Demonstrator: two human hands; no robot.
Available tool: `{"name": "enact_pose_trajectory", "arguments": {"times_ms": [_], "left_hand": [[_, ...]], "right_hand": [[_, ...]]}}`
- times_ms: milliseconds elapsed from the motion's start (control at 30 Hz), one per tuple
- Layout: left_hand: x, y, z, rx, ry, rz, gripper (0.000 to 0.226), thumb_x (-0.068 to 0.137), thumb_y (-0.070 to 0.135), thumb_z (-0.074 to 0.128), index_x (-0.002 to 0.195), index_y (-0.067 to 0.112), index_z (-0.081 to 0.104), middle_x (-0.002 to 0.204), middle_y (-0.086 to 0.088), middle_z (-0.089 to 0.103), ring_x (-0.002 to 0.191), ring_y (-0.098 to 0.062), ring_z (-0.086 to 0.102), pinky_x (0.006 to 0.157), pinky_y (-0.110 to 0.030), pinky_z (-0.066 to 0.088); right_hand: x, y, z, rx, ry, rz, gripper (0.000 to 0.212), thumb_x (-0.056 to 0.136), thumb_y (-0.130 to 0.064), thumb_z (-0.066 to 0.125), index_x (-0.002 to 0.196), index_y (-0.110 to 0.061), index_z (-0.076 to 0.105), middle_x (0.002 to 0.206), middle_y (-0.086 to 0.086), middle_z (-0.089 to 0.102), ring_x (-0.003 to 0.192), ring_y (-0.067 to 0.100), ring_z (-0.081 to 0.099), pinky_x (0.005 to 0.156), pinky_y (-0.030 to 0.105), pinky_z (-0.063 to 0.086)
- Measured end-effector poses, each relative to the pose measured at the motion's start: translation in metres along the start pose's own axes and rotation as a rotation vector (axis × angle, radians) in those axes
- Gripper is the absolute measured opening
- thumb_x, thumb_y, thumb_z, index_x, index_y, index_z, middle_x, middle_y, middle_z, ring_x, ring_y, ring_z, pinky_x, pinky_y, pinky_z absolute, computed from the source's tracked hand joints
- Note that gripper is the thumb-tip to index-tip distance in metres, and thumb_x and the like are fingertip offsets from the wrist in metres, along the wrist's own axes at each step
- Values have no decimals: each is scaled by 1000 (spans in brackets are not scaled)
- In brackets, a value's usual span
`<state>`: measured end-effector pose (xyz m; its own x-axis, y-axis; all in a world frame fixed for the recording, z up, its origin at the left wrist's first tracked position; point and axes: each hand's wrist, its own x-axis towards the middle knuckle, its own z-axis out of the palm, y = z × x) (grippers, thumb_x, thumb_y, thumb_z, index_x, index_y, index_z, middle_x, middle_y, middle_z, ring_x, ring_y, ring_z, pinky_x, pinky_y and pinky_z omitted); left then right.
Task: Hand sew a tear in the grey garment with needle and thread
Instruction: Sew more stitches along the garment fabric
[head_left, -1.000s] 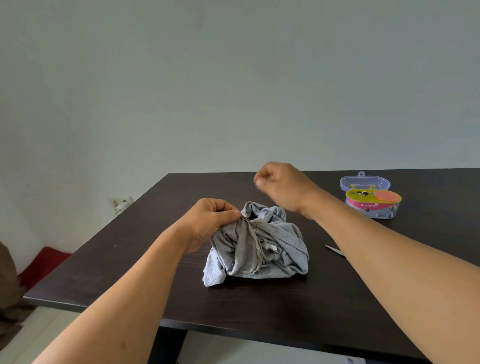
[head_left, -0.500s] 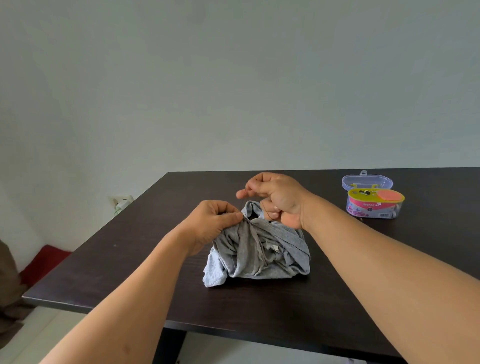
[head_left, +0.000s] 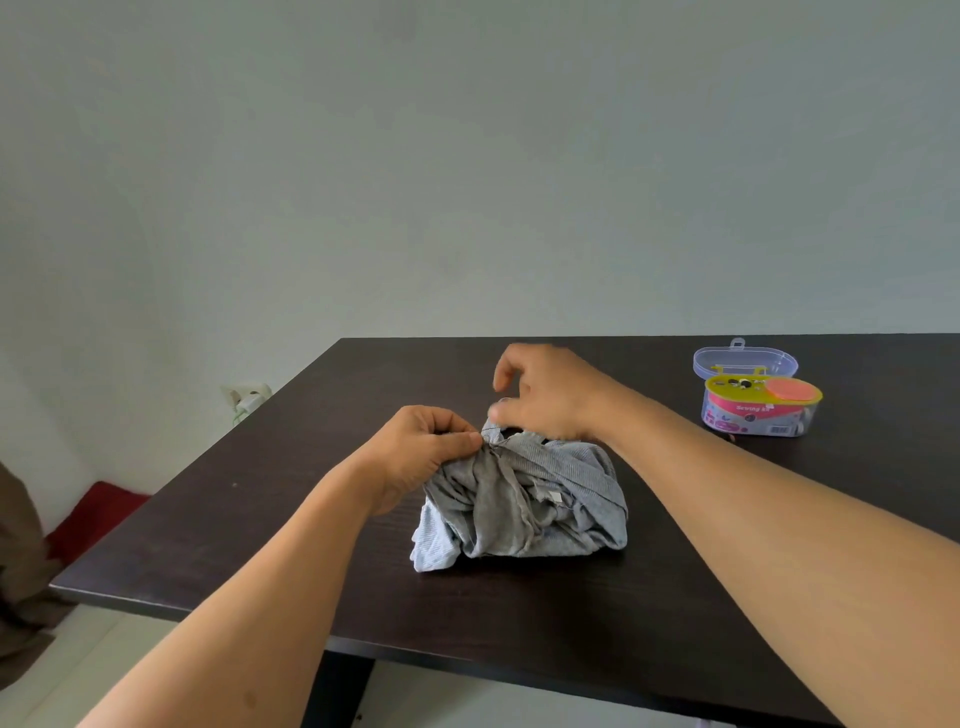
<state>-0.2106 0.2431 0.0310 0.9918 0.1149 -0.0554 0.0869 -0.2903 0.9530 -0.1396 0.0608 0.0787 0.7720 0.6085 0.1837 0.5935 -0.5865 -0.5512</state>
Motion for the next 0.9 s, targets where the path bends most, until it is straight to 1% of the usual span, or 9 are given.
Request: {"name": "enact_pose_trajectory", "arguments": {"times_ms": [67,133,267,367,433,567,633,700,900], "left_hand": [[2,0,-1,12,11,9,11,90,11,71,80,11,74,80,-10,73,75,-20,68,75,-35,57],[4,0,-1,16,14,13,10,90,11,71,80,11,75,82,-11,73,77,-21,68,80,-38,58],[4,-1,0,18,18,16,9,90,12,72,81,10,75,81,-11,73,77,-22,67,80,-37,57],[4,-2,2,7,9,5,8,89,12,73,82,10,75,82,-12,73,78,-22,67,79,-36,57],[4,-3,3,6,3,-3,8,89,13,73,82,10,75,82,-12,72,77,-21,67,77,-34,57],[3,-2,5,0,1,-3,8,89,14,73,83,9,74,80,-10,72,74,-18,67,73,-31,56],[3,-1,4,-5,-6,-3,8,89,14,73,82,9,74,79,-9,72,74,-18,67,73,-32,55],[3,-1,4,-8,-12,-8,7,88,14,74,83,9,74,80,-10,72,74,-20,67,74,-33,56],[0,-4,3,-8,-32,-31,8,89,11,73,82,10,74,79,-9,72,73,-18,68,72,-31,56]], "right_hand": [[-2,-1,0,-205,-153,-17,15,83,-36,72,95,-29,69,83,-15,60,79,6,58,69,27,44],[-2,-2,1,-185,-204,-5,6,86,-30,70,86,-27,75,80,-15,66,79,6,61,68,25,45],[1,-2,4,255,-76,76,6,85,-21,73,81,-18,76,71,-5,69,63,7,58,62,26,48],[3,-2,7,655,-18,163,9,91,-16,68,85,-11,71,52,-3,49,39,8,30,41,21,25],[3,-5,10,824,-1,191,12,95,-15,62,86,-11,67,60,0,50,35,7,21,40,19,16],[4,-6,17,989,-55,212,16,100,-21,55,87,-14,61,96,10,69,33,5,19,40,19,15],[4,-7,16,1071,-80,223,17,102,-24,51,88,-16,57,92,10,73,33,6,18,41,20,15],[5,-7,14,1153,-59,224,18,103,-22,49,87,-16,55,79,9,72,33,7,18,40,18,17],[14,-6,6,1169,125,188,20,102,-16,52,83,-14,59,63,3,58,35,8,20,42,17,17]]}}
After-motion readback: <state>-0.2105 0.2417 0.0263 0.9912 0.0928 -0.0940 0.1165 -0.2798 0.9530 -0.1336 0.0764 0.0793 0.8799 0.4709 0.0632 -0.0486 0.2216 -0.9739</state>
